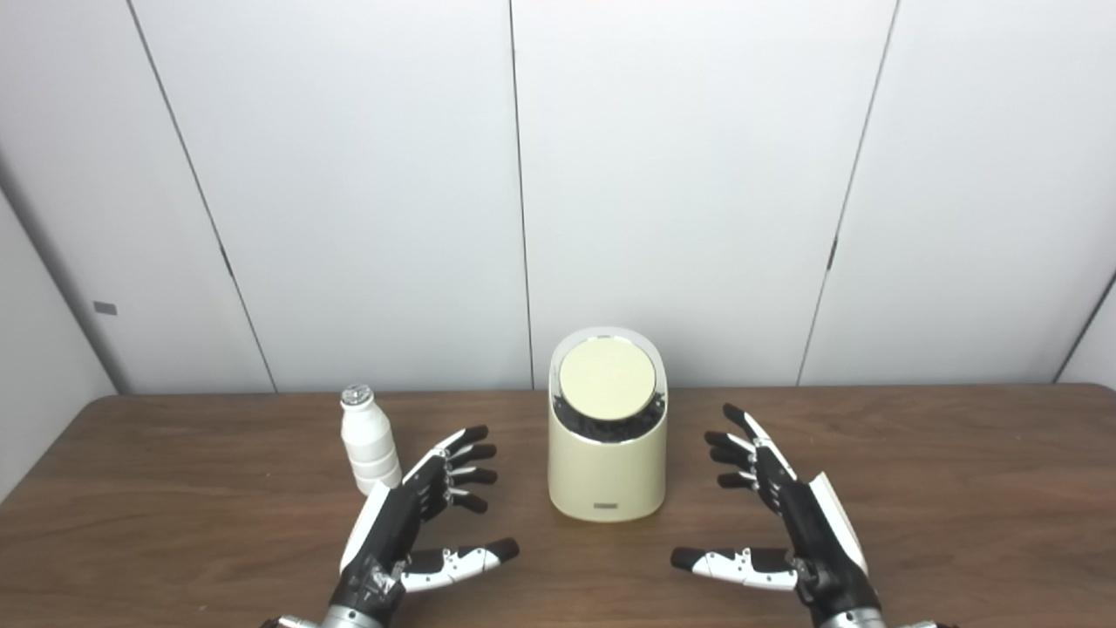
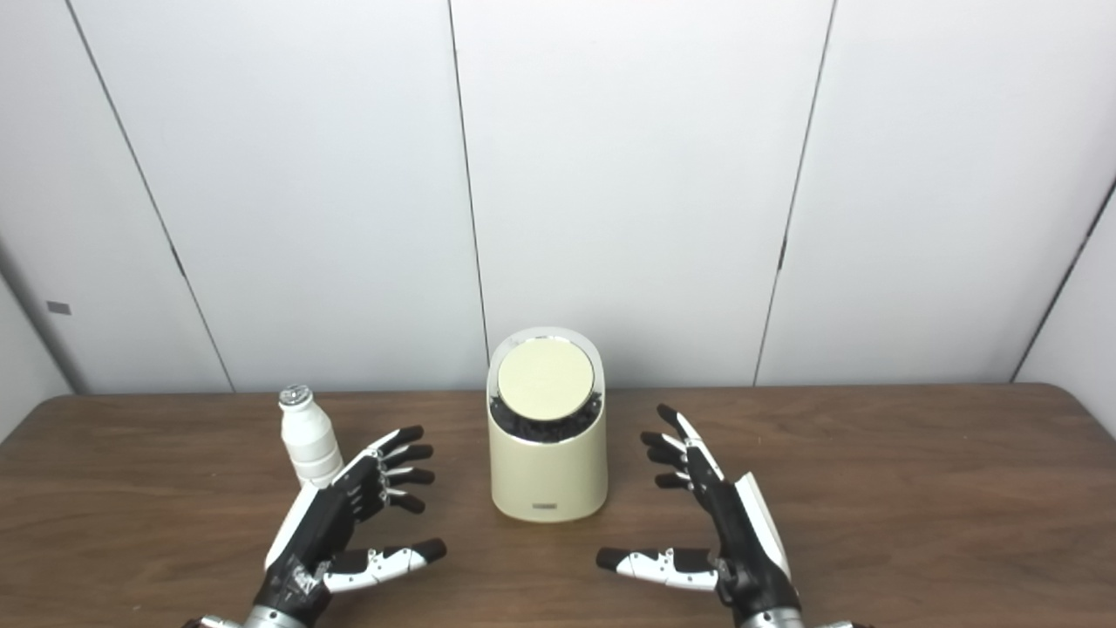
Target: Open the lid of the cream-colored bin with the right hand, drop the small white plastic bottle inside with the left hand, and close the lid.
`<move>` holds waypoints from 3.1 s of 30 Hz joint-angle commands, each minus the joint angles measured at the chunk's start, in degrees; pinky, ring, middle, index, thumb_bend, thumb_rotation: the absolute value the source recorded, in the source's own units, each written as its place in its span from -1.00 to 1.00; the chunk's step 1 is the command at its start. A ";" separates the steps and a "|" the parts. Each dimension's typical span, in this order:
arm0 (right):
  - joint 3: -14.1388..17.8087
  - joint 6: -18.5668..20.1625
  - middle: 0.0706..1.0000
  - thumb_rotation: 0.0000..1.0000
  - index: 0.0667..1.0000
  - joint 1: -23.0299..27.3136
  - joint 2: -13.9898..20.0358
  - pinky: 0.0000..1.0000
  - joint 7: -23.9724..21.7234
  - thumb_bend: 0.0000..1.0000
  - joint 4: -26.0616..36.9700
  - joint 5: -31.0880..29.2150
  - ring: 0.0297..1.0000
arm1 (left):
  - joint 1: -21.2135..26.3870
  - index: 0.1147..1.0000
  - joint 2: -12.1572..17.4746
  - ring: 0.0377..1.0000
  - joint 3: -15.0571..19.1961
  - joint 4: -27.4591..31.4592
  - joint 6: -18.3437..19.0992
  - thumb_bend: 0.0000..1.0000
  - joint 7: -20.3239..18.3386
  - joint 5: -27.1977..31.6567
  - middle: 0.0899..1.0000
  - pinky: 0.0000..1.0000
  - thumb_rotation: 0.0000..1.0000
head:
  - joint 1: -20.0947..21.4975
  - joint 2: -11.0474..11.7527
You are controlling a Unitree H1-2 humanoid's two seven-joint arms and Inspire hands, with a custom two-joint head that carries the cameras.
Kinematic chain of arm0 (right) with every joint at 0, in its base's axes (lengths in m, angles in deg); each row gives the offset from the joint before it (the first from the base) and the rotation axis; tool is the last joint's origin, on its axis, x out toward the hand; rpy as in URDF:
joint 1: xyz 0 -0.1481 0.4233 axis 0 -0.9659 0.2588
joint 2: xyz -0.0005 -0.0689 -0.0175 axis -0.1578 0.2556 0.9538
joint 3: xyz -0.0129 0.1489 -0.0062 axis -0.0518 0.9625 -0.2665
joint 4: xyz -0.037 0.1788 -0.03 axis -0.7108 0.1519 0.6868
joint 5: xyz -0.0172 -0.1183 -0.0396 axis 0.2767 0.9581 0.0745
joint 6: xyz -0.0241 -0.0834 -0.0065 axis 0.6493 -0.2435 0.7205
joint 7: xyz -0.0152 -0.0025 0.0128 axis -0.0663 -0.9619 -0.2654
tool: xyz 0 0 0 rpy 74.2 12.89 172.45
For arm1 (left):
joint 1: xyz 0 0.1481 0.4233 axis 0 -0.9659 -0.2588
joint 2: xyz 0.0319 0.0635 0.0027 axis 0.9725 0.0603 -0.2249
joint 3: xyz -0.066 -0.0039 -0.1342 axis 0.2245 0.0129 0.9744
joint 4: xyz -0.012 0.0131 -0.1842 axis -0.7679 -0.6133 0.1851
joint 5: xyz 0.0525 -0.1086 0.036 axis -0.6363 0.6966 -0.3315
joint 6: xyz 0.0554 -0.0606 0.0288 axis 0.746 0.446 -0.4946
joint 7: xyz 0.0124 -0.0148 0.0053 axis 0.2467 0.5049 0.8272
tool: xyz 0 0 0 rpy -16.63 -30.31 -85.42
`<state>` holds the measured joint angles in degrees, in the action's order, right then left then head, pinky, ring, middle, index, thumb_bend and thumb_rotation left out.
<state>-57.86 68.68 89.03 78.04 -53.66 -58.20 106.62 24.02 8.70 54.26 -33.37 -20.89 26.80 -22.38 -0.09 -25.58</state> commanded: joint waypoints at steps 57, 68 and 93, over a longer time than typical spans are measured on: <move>-6.35 21.43 0.88 -0.21 0.86 31.81 1.73 0.51 -0.07 0.80 -6.66 18.58 0.79 | 4.43 0.76 -0.74 0.51 -0.58 -4.65 -4.87 0.49 1.20 -0.91 0.65 0.25 -0.85 | -0.20 1.78; -8.80 21.50 0.90 -0.26 0.86 34.45 0.88 0.38 0.20 0.81 -10.76 20.05 0.76 | 4.53 0.76 -1.23 0.52 -1.13 -4.82 -4.33 0.50 0.57 -0.26 0.67 0.25 -0.86 | -0.41 1.39; -10.65 21.06 0.93 -0.53 0.89 33.12 3.45 0.38 0.23 0.83 -15.14 21.75 0.76 | 3.98 0.75 -1.52 0.51 -1.38 -2.73 -3.10 0.50 0.62 -0.31 0.65 0.22 -0.88 | -0.71 -0.36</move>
<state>-68.53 89.78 120.42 79.98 -54.05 -74.02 126.86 26.43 7.33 52.83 -38.40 -23.36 26.93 -22.95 -0.79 -25.93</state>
